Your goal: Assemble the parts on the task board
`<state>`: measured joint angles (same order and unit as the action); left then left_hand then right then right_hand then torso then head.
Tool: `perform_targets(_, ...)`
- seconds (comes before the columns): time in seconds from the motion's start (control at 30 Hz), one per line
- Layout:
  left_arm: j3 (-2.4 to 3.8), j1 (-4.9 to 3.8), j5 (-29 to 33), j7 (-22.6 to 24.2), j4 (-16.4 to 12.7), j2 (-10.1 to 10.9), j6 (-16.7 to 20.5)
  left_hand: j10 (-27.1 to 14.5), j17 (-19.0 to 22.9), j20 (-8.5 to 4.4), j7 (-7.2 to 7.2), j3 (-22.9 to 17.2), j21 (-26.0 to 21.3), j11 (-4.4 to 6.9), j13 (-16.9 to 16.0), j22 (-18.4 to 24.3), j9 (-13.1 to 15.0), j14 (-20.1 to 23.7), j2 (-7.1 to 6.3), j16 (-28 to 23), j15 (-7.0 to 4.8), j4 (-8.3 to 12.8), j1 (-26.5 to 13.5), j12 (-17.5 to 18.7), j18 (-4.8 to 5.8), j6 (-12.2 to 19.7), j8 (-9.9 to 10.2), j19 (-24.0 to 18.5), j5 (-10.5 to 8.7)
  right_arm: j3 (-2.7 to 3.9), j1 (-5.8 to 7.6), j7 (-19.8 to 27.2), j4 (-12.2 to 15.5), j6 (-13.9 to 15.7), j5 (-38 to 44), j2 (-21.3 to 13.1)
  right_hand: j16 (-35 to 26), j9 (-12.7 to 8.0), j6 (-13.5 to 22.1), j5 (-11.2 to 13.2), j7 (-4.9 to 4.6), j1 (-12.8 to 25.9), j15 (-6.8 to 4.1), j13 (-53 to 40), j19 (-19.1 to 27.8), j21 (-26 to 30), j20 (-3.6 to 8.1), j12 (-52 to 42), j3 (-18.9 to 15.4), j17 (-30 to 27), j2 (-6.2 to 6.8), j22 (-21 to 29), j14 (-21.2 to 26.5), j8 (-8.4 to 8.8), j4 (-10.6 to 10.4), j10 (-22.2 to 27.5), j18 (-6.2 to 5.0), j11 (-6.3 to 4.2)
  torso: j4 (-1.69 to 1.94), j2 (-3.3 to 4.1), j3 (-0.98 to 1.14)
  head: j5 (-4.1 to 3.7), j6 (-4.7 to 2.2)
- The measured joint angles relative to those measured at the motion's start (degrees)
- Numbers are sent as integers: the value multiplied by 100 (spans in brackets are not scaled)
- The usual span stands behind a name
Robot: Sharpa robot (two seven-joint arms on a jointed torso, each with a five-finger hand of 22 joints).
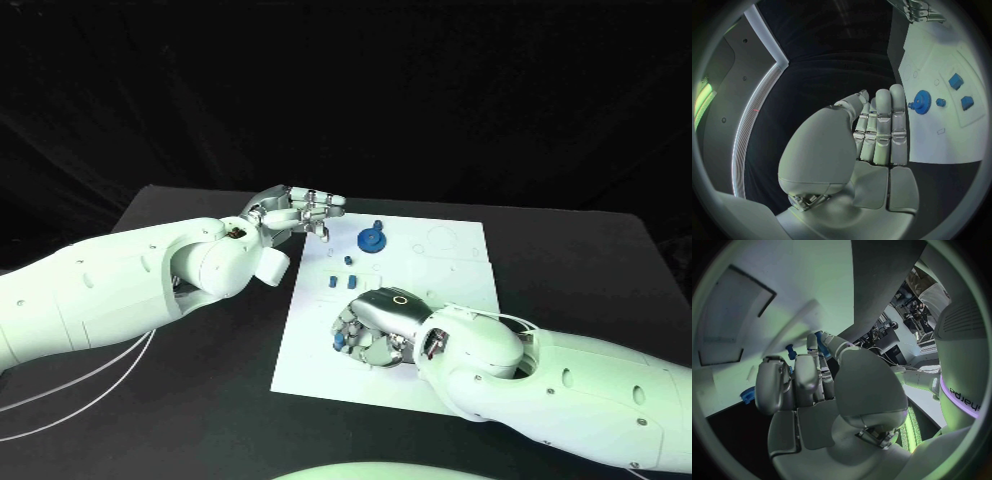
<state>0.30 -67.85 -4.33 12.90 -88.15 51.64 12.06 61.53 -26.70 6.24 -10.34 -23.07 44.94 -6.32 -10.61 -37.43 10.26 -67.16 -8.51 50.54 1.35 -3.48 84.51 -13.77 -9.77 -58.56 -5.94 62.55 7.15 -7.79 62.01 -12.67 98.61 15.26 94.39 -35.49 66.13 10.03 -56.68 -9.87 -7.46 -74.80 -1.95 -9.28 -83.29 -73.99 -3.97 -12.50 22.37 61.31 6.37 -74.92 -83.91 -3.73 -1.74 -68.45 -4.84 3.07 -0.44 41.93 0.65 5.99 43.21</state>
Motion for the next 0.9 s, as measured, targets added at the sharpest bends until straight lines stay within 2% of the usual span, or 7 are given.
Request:
perform_targets(0.17, -1, 0, 0, -5, -2, 5, -3, 0, 0, 0, 0, 0, 0, 0, 0, 0, 0, 0, 0, 0, 0, 0, 0, 0, 0, 0, 0, 0, 0, 0, 0, -5, 35, 15, 7, -20, 0, -104, 454, -3, 31, 30, 0, -39, 0, 28, 0, 0, -49, -23, 30, 1, 0, 0, -3, 32, 0, -32, -3, 1, 1, 2, -7)
perform_targets(0.4, -4, 0, 0, -13, -3, 17, -7, 0, 0, 0, 0, 0, 0, 0, 1, -1, 0, 0, 0, 0, 0, 0, 0, 0, 0, 0, 0, 0, 0, 0, 14, -5, 310, 161, 11, -266, 0, -408, 1717, -23, 205, 62, 0, -109, 0, 66, 0, -52, -285, -77, 133, 1, 0, 33, -62, 70, 0, -71, -5, -1, 3, -24, -20)
perform_targets(0.5, -7, 0, 0, -15, 0, 20, -8, 0, 0, 0, 0, 0, 0, 0, 1, 0, 0, 0, 0, 0, 0, 0, 0, 0, 0, 0, 0, 0, 0, 4, 72, -5, 459, 230, 3, -437, 0, -439, 1851, -22, 214, 44, 0, -119, 0, 66, 0, -69, -295, -79, 151, 1, 0, 33, -72, 70, 0, -71, -7, -5, 2, -43, -31)
perform_targets(0.57, -13, 0, 0, -18, 3, 21, -9, 0, -1, 0, 0, 11, 0, 0, 1, -1, -1, 0, 0, 0, 0, 11, 0, 0, 0, 0, 0, 0, 0, 10, 158, 6, 590, 307, -49, -626, -10, -391, 1461, -22, 127, 44, 0, -137, 2, 90, 1, -89, -318, -118, 151, 1, 0, -32, -95, 70, 0, -71, -8, -8, 1, -73, -46)
perform_targets(0.7, -35, 0, 0, -23, 5, 23, -11, 0, -1, 0, 0, 16, 0, 0, 1, -1, -5, 0, 0, 0, 0, 16, 0, 0, 0, 0, 0, 0, 0, 15, 373, 94, 823, 508, -473, -1093, -182, -187, 331, -179, -46, -11, 0, -249, 55, 250, 10, -295, -334, -312, 96, 1, 0, -510, -111, -155, 0, 3, -9, -13, -7, -171, -73)
perform_targets(0.83, -54, 1, -1, -27, 5, 24, -15, -44, 9, 21, -1, 52, -14, -2, -3, 6, -5, 20, 34, 0, 20, -20, -52, -13, 1, 41, 0, -21, 0, 23, 592, 266, 921, 671, -1402, -1614, -60, -32, -345, -454, 125, -20, -71, -1116, 27, 153, 37, -1394, -596, -152, 81, 1, -5, -867, -152, -713, 0, -164, -13, -27, -18, -315, -113)
perform_targets(0.9, -62, 1, -1, -28, 15, 25, -19, -61, 15, 42, -1, 178, -68, -11, -18, 32, -5, 20, 27, 0, 20, -94, -186, -45, 1, 42, 0, -42, 0, 23, 656, 351, 962, 707, -1970, -1927, 428, 90, -482, -707, 243, 105, -155, -3646, -54, -103, 118, -3813, -865, 398, 37, 1, -11, -1006, -204, -1013, 95, -289, -19, -37, -28, -402, -131)
